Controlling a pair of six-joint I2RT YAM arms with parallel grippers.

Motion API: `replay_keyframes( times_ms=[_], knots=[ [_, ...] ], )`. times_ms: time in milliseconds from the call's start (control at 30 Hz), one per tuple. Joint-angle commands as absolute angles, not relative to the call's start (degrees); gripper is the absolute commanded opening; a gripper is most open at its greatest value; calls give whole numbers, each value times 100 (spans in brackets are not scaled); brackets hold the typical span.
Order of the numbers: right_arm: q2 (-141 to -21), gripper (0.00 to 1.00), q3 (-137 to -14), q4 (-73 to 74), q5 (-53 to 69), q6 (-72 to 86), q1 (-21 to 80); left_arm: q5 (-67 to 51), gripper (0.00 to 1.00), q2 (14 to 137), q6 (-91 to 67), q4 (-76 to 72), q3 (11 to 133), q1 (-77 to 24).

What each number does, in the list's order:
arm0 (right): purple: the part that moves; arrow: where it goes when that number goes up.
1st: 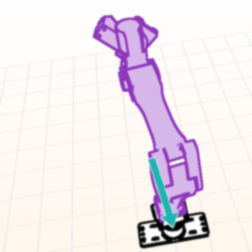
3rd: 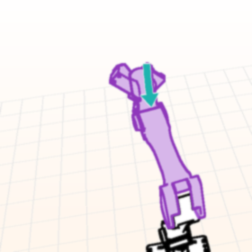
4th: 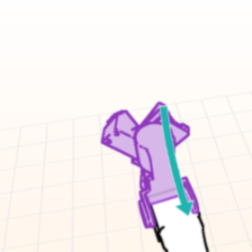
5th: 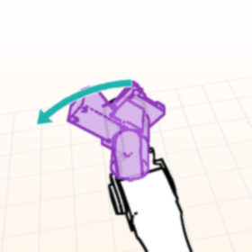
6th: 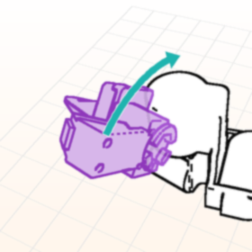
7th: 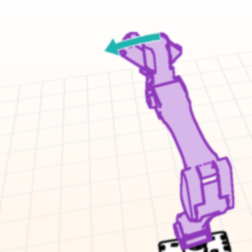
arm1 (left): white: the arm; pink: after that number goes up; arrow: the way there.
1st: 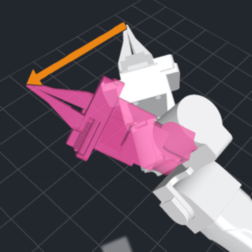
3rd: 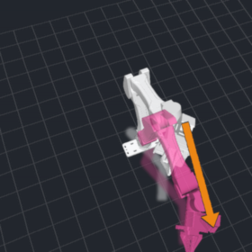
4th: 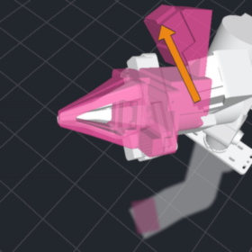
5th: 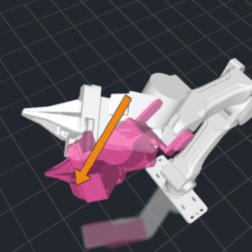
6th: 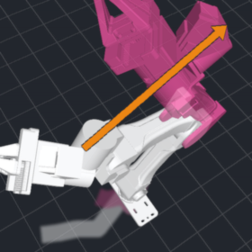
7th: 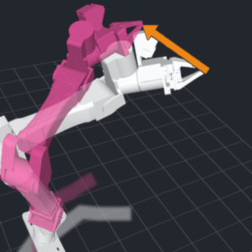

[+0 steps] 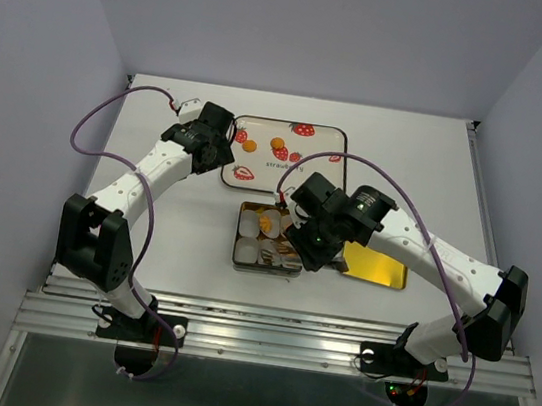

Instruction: Pack the cookies

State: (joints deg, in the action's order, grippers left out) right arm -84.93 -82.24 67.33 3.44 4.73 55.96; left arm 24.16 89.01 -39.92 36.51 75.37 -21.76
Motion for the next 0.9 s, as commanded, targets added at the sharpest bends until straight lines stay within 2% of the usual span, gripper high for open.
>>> replay_keyframes(
  times_ms=[0, 333, 733, 867],
  knots=[
    [-8490, 43, -8394, 6733, 422, 501, 5651, 2531, 99, 8648, -4017, 3744, 7480, -2197],
    [-8701, 52, -8560, 6530, 194, 562, 5651, 2549, 99, 8684, -4008, 3744, 7488, -2197],
    [-8886, 51, -9175, 6337, 27, 721, 5651, 2566, 99, 8622, -3946, 3814, 7523, -2197],
    [-8912, 50, -9693, 6311, -455, 975, 5651, 2566, 99, 8631, -3929, 3963, 7681, -2206]
  ],
)
